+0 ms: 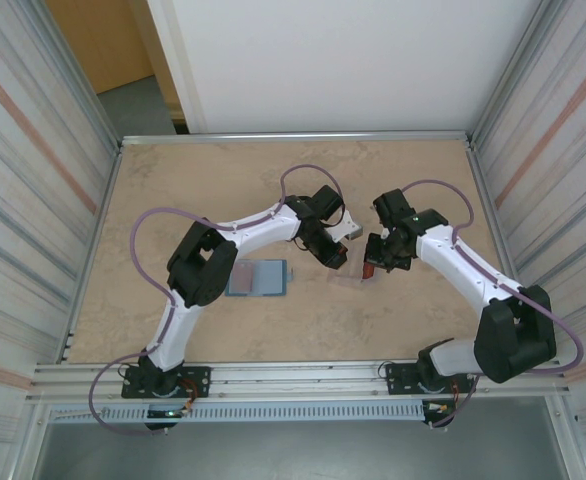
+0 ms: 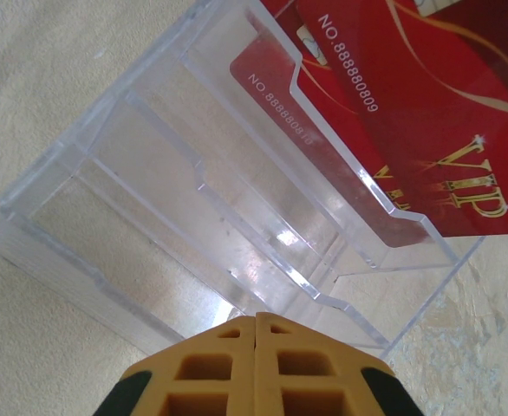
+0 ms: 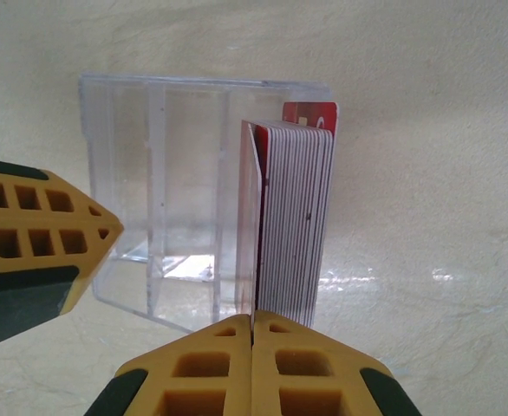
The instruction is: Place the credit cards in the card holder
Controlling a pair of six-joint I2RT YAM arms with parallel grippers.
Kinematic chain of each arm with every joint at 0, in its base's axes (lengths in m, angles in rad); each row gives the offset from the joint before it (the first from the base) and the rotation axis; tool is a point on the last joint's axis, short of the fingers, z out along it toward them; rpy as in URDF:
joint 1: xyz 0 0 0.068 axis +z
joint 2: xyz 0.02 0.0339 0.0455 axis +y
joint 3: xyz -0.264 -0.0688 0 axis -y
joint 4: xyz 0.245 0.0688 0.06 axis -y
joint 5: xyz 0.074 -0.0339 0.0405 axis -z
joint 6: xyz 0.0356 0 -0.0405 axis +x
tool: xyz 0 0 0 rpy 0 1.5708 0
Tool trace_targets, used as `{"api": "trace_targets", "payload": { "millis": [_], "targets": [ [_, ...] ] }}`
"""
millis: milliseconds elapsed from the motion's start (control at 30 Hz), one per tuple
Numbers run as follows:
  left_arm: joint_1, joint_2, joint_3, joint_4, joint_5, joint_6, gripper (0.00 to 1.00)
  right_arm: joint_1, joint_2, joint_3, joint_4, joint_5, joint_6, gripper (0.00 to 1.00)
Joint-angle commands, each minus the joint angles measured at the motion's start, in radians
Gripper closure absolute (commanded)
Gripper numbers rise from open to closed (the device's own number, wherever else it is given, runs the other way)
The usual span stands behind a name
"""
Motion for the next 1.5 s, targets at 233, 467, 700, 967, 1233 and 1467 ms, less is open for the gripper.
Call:
{"api": "trace_targets", "payload": {
  "millis": [233,467,700,967,1233,1467],
  "targets": [
    [0.052,-0.086,0.020,-0.095,-0.021,0.011,0.90,-0.008,-0.105,0.037,0.017,-0.121,-0.029,1.00],
    [0.117,-0.239,-0.033,-0.083,-0.004,0.026,0.78,-0.015,-0.176,-0.001,0.133,-0.234,-0.021,1.00],
    [0.199,-0.414,-0.202,-0.025,-0.015,0.094,0.63,0.000,-0.209,-0.066,0.327,-0.362,0.027,1.00],
    [0.295,-0.609,-0.385,-0.012,-0.005,0.246,0.55,0.074,-0.157,-0.083,0.470,-0.392,0.044,1.00],
    [0.401,-0.815,-0.614,0.014,-0.015,0.368,0.43,0.167,-0.034,-0.053,0.533,-0.384,0.052,1.00],
    [0.509,-0.888,-0.712,-0.052,-0.007,0.402,0.49,0.226,0.061,-0.006,0.589,-0.424,0.061,1.00]
  ]
}}
